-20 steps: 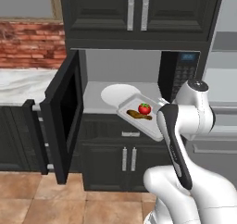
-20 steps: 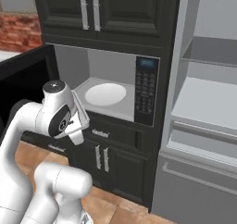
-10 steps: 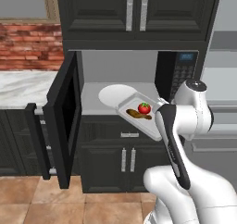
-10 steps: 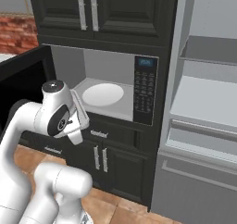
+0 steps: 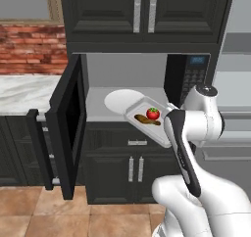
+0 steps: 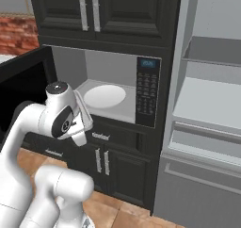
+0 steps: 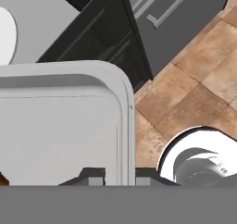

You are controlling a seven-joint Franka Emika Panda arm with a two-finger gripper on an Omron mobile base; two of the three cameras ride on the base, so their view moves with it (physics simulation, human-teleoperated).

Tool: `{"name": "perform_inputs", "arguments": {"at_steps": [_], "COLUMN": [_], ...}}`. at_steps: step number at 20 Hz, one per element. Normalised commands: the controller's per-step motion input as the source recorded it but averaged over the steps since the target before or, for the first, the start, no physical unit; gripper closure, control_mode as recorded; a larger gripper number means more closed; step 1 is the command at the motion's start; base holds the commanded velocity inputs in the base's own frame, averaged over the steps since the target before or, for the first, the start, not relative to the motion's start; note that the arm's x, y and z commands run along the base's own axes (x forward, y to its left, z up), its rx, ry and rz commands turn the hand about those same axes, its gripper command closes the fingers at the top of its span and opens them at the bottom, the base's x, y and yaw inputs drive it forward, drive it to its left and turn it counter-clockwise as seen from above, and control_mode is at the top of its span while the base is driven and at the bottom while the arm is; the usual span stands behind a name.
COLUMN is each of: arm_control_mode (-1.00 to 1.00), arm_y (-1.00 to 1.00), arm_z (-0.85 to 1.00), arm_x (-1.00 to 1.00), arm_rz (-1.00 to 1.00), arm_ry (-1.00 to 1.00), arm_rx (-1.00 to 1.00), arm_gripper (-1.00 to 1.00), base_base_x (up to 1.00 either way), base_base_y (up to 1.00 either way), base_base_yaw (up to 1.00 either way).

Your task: Place the tupperware containing the chicken drumstick and tomato meal in the microwave. Close the microwave door and press the start button to reheat the meal.

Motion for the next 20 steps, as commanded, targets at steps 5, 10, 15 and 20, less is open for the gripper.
{"name": "perform_inputs", "arguments": {"at_steps": [5, 10, 15, 20], "arm_control_mode": [-1.0, -1.0, -1.0, -1.0], "arm_y": [-0.05, 0.01, 0.02, 0.0], "arm_z": [-0.12, -0.13, 0.0, 0.0], "arm_x": [0.65, 0.56, 0.48, 0.66], "arm_rz": [0.0, 0.0, -0.01, 0.0], "arm_ry": [0.03, 0.0, -0.04, 0.01], "arm_rx": [0.0, 0.0, 0.0, 0.0], "arm_gripper": [1.0, 1.0, 1.0, 1.0], "base_base_x": [0.0, 0.0, 0.0, 0.0], "base_base_y": [0.0, 0.0, 0.0, 0.0], "base_base_yaw": [0.0, 0.0, 0.0, 0.0]}}
